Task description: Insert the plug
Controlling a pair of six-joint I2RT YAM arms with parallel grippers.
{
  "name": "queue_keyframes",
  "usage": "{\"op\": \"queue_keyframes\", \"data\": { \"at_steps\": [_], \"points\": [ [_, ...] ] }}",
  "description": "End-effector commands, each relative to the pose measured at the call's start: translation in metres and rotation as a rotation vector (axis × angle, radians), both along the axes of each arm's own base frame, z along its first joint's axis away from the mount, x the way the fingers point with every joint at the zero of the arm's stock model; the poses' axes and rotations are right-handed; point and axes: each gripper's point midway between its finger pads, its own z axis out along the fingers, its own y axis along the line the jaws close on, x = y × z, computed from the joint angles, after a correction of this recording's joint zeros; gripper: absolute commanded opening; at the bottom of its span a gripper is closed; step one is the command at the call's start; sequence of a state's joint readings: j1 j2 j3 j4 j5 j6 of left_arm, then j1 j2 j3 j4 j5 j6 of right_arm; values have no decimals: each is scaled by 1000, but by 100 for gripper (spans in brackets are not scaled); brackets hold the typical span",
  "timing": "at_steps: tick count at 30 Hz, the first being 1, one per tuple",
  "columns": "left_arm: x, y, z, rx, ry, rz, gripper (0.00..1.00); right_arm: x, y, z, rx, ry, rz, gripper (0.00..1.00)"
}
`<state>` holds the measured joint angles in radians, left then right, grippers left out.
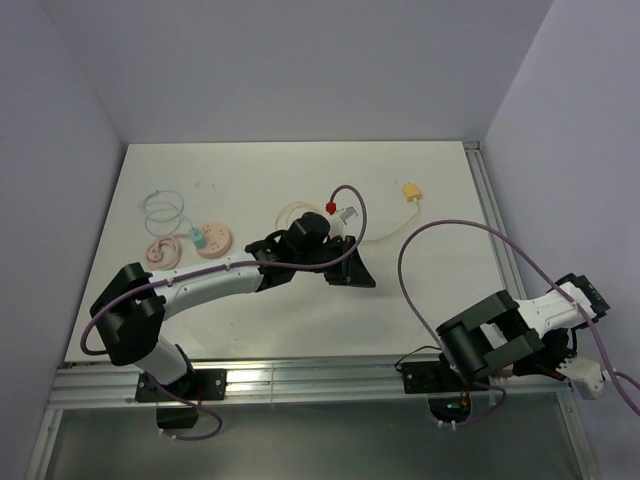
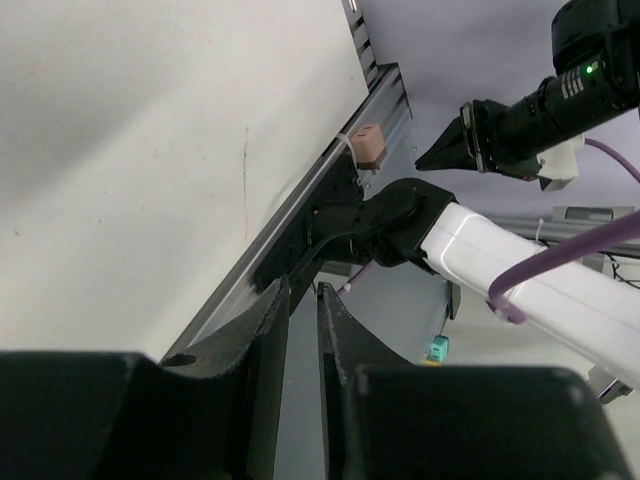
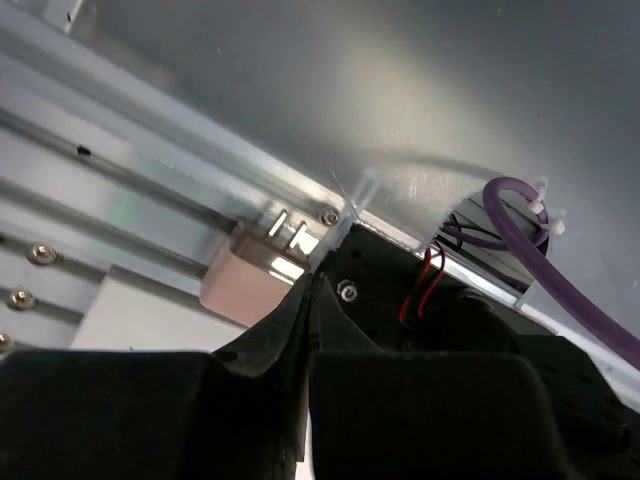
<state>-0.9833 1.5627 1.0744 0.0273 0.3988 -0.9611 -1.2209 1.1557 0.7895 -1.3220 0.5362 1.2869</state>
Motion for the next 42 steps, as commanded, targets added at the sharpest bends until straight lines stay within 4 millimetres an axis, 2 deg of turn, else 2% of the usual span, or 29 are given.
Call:
{"op": "queue_keyframes", "data": {
  "at_steps": [1, 5, 9, 17, 21, 24, 25, 29, 31, 32, 34, 37, 42],
  "points": [
    [-2, -3, 17, -11, -33, -52, 23, -19, 4, 18, 4, 119, -84, 0],
    [-2, 5, 30, -32, -60, -68, 23, -30, 4, 17, -34, 112, -146, 0],
    [5, 14, 36, -47, -76, -55, 22, -27, -6, 13, -98, 62, -111, 0],
    [14, 18, 42, -76, -50, -52, 22, -26, -6, -3, 0, 34, -137, 0],
    [13, 17, 43, -80, -49, -63, 22, -18, -12, -3, -118, -43, -160, 0],
    [13, 21, 43, -76, -60, -63, 23, -14, -8, -12, -153, -85, -169, 0],
    [12, 23, 44, -78, -67, -67, 24, -15, -3, -21, -134, -89, -174, 0],
    [15, 28, 52, -88, -96, -58, 24, -17, -14, -26, -147, -85, -179, 0],
    [16, 26, 50, -93, -95, -63, 26, -16, -15, -33, -148, -101, -162, 0],
    [15, 24, 50, -96, -88, -73, 26, -17, -24, -32, -188, -115, -139, 0],
    [14, 22, 42, -88, -57, -82, 26, -21, -29, -31, -224, -100, -134, 0],
    [16, 18, 42, -104, -54, -81, 25, -23, -32, -31, -243, -93, -140, 0],
    [18, 16, 48, -114, -64, -80, 25, -19, -33, -54, -157, -98, -134, 0]
  ]
}}
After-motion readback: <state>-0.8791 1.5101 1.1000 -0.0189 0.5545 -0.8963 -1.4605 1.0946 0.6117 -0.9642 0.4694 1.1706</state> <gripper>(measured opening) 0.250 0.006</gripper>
